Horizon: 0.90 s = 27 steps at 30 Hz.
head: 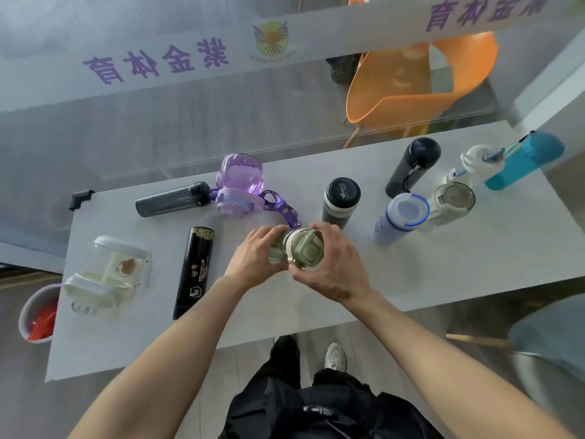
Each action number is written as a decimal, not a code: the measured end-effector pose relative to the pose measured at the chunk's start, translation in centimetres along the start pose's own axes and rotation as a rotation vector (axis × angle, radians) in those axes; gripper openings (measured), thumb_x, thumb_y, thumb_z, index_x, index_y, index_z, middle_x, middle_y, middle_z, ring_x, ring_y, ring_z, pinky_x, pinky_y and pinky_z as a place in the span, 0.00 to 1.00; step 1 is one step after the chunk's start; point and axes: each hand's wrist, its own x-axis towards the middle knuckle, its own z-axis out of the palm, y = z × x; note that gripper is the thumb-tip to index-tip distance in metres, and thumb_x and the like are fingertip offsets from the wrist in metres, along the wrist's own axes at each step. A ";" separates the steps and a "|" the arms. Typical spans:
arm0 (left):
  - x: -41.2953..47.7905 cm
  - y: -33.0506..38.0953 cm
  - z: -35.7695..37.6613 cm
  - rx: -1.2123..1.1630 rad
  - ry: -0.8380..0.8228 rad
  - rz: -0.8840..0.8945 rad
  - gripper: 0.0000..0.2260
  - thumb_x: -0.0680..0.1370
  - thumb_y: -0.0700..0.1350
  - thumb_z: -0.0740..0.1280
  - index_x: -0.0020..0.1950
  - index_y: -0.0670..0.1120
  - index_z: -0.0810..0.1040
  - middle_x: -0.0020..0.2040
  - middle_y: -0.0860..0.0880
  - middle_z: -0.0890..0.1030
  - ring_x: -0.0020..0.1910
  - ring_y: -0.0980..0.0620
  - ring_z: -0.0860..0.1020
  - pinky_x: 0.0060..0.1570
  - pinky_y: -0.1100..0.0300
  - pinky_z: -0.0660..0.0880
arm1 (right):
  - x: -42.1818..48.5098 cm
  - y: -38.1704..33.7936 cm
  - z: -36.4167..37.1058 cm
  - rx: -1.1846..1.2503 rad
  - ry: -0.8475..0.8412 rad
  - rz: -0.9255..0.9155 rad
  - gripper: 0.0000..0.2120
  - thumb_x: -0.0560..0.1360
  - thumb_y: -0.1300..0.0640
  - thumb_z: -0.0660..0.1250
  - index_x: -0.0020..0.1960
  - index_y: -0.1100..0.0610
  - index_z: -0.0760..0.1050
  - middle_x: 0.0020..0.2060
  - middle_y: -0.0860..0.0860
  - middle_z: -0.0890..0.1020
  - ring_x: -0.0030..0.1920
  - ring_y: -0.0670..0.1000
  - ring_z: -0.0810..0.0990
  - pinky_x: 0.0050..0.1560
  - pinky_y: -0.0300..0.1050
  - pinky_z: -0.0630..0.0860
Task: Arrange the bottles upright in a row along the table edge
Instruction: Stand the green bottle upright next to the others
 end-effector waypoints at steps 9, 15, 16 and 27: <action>-0.1 0.8 0.8 -0.342 0.084 -0.244 0.37 0.66 0.53 0.88 0.70 0.64 0.76 0.58 0.58 0.83 0.62 0.53 0.82 0.61 0.50 0.83 | -0.9 2.6 -3.0 -0.082 -0.136 -0.009 0.49 0.70 0.37 0.77 0.83 0.54 0.61 0.71 0.50 0.75 0.66 0.52 0.79 0.64 0.52 0.79; 0.1 2.0 2.2 -0.470 0.133 -0.379 0.37 0.68 0.54 0.87 0.74 0.57 0.76 0.58 0.56 0.84 0.60 0.55 0.80 0.57 0.58 0.75 | -3.1 6.1 -3.2 -0.158 -0.214 0.087 0.38 0.71 0.42 0.77 0.76 0.55 0.71 0.64 0.52 0.78 0.61 0.56 0.81 0.60 0.54 0.81; 0.3 2.2 2.3 -0.470 0.133 -0.382 0.37 0.67 0.54 0.87 0.73 0.58 0.76 0.58 0.56 0.84 0.60 0.55 0.80 0.57 0.57 0.75 | -3.3 6.5 -3.3 -0.171 -0.235 0.094 0.36 0.71 0.42 0.76 0.74 0.55 0.72 0.63 0.52 0.79 0.61 0.56 0.82 0.60 0.54 0.81; -0.6 1.9 1.0 -0.356 0.031 -0.355 0.39 0.67 0.52 0.88 0.74 0.56 0.76 0.62 0.58 0.83 0.63 0.53 0.81 0.62 0.49 0.82 | -4.0 5.7 -0.8 -0.276 -0.455 0.027 0.28 0.76 0.40 0.72 0.70 0.55 0.78 0.63 0.52 0.80 0.62 0.57 0.82 0.63 0.53 0.79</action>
